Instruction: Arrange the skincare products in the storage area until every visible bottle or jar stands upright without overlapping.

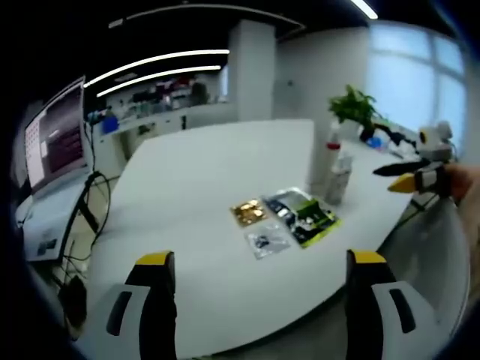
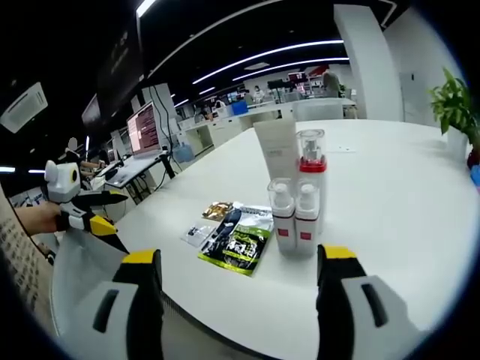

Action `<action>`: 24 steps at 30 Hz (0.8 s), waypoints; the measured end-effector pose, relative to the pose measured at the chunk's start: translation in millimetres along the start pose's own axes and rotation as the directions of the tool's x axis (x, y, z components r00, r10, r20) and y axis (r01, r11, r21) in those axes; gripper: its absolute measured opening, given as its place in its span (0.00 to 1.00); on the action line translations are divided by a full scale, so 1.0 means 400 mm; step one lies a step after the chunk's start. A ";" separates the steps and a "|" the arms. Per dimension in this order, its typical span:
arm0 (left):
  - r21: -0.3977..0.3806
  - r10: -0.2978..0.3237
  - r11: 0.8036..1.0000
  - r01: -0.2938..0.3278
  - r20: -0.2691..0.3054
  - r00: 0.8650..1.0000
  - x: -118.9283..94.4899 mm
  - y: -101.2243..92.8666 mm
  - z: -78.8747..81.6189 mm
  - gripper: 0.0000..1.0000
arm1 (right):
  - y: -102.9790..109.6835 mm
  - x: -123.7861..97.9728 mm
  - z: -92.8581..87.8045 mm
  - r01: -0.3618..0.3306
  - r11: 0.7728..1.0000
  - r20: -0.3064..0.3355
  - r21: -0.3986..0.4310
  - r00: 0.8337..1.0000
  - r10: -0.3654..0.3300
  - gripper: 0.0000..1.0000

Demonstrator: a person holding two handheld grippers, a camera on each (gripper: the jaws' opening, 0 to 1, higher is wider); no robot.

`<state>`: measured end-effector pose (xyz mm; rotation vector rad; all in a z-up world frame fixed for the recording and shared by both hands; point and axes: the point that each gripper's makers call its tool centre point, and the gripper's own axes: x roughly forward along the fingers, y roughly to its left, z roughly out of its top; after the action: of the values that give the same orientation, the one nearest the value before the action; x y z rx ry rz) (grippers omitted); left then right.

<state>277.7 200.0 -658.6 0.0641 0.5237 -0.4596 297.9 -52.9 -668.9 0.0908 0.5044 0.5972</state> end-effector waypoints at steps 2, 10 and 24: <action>-0.009 -0.002 1.000 0.002 -0.001 1.000 0.000 0.000 0.000 0.92 | 0.001 0.001 -0.001 -0.002 1.000 -0.003 -0.003 1.000 0.002 0.85; -0.005 0.011 1.000 -0.011 -0.001 1.000 0.003 -0.001 0.002 0.93 | 0.005 0.005 -0.008 -0.013 1.000 -0.016 -0.006 1.000 0.013 0.85; -0.007 0.047 0.999 -0.046 0.012 0.999 -0.003 0.017 0.005 0.92 | 0.024 0.015 -0.026 -0.031 0.999 -0.072 -0.028 0.997 0.029 0.86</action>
<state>280.5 206.1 -656.7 0.0667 0.5112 -0.4125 292.3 -42.1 -678.6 0.0497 0.5645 0.6390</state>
